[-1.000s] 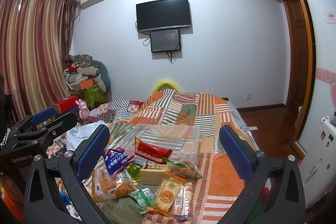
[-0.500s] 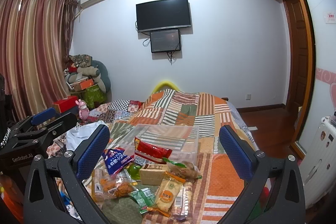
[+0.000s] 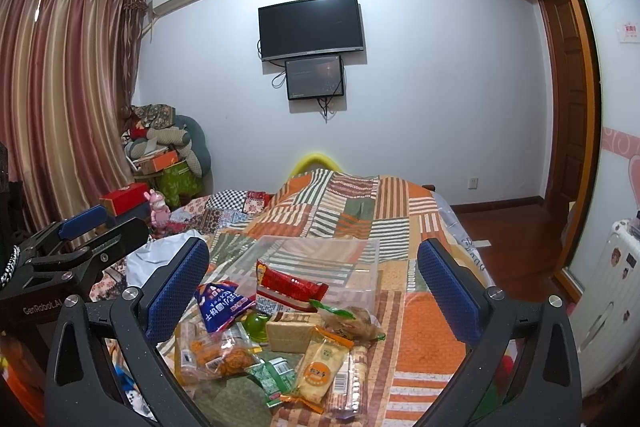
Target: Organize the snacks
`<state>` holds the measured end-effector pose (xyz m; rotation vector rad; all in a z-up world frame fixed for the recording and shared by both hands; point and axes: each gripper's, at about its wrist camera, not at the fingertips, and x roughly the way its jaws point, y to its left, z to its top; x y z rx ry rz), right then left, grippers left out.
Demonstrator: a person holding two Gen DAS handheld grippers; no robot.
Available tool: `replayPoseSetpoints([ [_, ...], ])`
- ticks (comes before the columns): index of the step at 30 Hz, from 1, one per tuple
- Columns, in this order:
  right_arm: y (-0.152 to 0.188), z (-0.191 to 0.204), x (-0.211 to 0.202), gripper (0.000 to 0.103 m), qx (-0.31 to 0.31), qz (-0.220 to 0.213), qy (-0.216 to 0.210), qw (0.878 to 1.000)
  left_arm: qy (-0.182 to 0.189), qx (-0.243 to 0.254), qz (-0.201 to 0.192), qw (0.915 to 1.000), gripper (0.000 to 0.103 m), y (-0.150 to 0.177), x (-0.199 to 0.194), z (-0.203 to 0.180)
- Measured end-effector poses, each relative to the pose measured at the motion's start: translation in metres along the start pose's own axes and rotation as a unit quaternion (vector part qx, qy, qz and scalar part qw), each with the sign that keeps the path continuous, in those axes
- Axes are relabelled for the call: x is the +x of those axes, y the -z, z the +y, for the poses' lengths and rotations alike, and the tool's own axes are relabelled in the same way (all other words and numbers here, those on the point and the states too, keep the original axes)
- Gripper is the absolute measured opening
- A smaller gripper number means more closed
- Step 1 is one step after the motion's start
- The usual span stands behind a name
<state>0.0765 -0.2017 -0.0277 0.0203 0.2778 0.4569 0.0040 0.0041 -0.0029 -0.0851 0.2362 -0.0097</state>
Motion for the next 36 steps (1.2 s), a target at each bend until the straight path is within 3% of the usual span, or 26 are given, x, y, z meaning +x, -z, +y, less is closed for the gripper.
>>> replayPoseSetpoints([
  [21,0.001,0.0,0.009,0.103,0.004,0.014,0.003,1.0,-0.001,-0.005,0.014,0.9999,0.103,0.003,0.009,0.009],
  [25,0.005,-0.004,0.018,0.103,0.005,0.031,0.001,1.0,0.001,-0.003,0.033,0.9995,0.103,0.008,0.021,0.016],
  [31,0.019,-0.021,0.043,0.103,0.032,0.092,-0.002,0.995,0.0,0.001,0.076,0.9971,0.102,0.023,0.044,0.032],
  [36,0.038,-0.036,0.059,0.103,0.044,0.133,0.012,0.99,-0.006,0.009,0.128,0.9917,0.086,0.043,0.063,0.043],
])
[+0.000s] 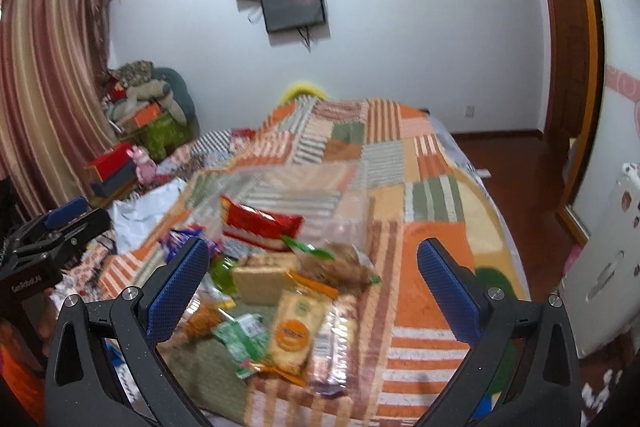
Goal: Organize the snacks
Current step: 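Grasp the wrapped wafer roll with the right tool while the left grasps the orange-snack bag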
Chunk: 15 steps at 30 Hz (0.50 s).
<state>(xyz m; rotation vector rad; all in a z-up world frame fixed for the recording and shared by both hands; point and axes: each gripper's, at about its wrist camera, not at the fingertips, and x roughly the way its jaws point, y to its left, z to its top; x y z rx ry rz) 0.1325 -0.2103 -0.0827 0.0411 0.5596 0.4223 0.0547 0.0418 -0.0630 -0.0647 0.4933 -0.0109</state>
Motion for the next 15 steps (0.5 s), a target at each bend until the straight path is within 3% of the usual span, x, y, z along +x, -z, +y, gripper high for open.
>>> replayPoseSetpoints([
  [2,0.005,-0.005,0.005,0.102,-0.001,0.017,0.008,1.0,0.001,-0.003,0.023,0.9997,0.084,0.007,0.01,0.003],
  [15,0.045,-0.026,0.045,0.065,-0.011,0.136,0.011,0.991,0.039,-0.057,0.153,0.9859,0.08,0.054,0.059,0.02],
])
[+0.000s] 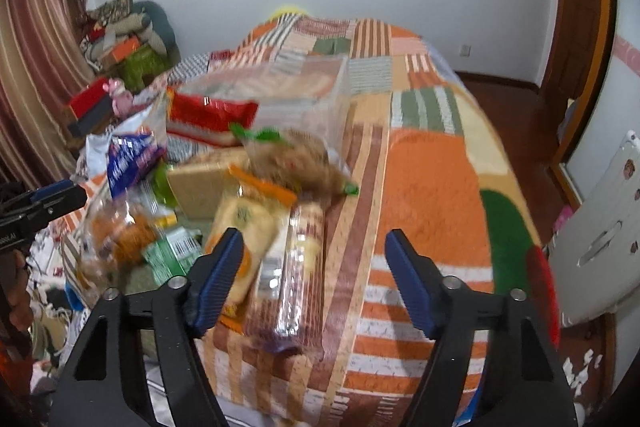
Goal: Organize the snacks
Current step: 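Grasp the wrapped wafer roll with the right tool while the left grasps the orange-snack bag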
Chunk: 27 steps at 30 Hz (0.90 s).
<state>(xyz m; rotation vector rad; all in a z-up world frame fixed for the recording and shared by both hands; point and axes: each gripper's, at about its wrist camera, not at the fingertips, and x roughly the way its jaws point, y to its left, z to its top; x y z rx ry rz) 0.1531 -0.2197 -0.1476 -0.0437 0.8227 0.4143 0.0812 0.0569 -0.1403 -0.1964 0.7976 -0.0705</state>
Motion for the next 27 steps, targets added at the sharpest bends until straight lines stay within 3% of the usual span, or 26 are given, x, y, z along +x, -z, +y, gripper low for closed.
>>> replayPoseSetpoints([
  [13,0.009,-0.005,0.022,0.06,0.004,0.046,-0.03,0.998,0.024,0.016,0.067,0.9974,0.081,0.01,0.038,-0.014],
  [23,0.008,0.005,0.034,0.059,-0.001,0.054,-0.033,0.998,0.033,0.05,0.083,0.9947,0.084,0.019,0.051,-0.03],
  [27,0.009,0.007,0.037,0.045,-0.009,0.051,-0.027,0.998,0.025,0.072,0.079,0.994,0.084,0.022,0.056,-0.036],
])
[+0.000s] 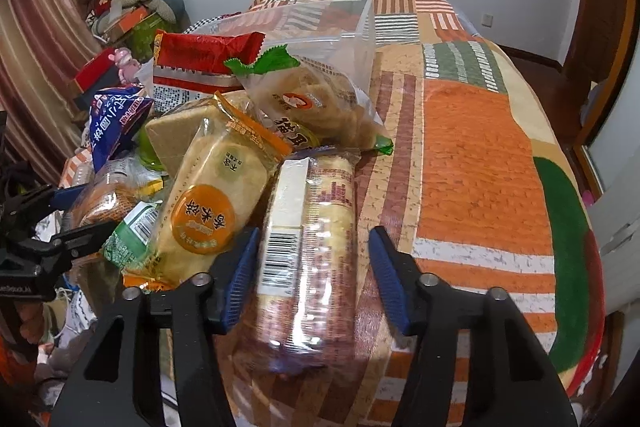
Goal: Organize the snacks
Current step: 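Grasp the wrapped wafer roll with the right tool while the left grasps the orange-snack bag, then carry both packages over the clear box and open both tools to drop them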
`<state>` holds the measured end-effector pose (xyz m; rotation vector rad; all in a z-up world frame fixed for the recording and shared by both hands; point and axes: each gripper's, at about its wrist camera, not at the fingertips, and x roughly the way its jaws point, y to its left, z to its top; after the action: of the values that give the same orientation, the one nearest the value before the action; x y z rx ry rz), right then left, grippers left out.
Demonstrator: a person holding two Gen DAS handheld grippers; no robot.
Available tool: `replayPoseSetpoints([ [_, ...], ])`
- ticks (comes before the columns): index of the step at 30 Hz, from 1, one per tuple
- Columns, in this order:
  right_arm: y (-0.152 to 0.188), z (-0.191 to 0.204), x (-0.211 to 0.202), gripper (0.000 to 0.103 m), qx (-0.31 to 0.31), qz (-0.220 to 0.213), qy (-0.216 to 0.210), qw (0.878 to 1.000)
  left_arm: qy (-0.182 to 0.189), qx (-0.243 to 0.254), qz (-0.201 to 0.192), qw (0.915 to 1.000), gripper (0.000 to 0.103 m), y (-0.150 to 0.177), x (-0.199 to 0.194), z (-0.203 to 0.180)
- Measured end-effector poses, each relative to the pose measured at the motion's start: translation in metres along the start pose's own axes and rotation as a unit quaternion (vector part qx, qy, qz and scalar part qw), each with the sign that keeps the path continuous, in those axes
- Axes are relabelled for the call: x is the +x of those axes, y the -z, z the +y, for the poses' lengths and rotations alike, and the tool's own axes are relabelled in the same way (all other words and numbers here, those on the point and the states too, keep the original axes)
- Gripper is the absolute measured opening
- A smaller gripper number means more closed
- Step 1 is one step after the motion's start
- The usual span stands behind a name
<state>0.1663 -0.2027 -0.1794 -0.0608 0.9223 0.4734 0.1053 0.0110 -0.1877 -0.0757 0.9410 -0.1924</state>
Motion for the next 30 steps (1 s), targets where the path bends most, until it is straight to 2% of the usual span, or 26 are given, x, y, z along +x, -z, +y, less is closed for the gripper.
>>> replayPoseSetpoints([
  [1,0.0,-0.001,0.0,0.043,0.0,-0.001,0.001,1.0,-0.004,0.005,-0.001,1.0,0.084,0.0,0.001,-0.002],
  [5,0.0,-0.005,-0.001,0.043,0.005,-0.006,-0.005,1.0,-0.011,0.016,-0.012,0.9997,0.082,0.001,0.005,-0.008],
  [7,0.001,-0.006,-0.002,0.043,0.008,-0.009,-0.007,1.0,-0.011,0.018,-0.018,0.9996,0.076,0.002,0.006,-0.01],
  [9,0.001,-0.008,-0.004,0.042,0.011,-0.011,-0.009,1.0,-0.004,0.013,-0.017,0.9998,0.062,0.001,0.006,-0.009],
  [14,0.002,-0.014,-0.012,0.042,0.022,-0.021,-0.008,1.0,0.002,0.006,-0.019,0.9998,0.055,-0.002,0.004,-0.005],
  [21,-0.001,-0.021,-0.028,0.042,0.03,-0.042,0.0,0.999,0.0,0.003,-0.038,0.9993,0.053,-0.002,-0.013,-0.006],
  [30,-0.014,-0.024,-0.05,0.042,0.03,-0.081,0.012,0.996,0.009,-0.002,-0.09,0.9959,0.053,-0.014,-0.046,-0.006],
])
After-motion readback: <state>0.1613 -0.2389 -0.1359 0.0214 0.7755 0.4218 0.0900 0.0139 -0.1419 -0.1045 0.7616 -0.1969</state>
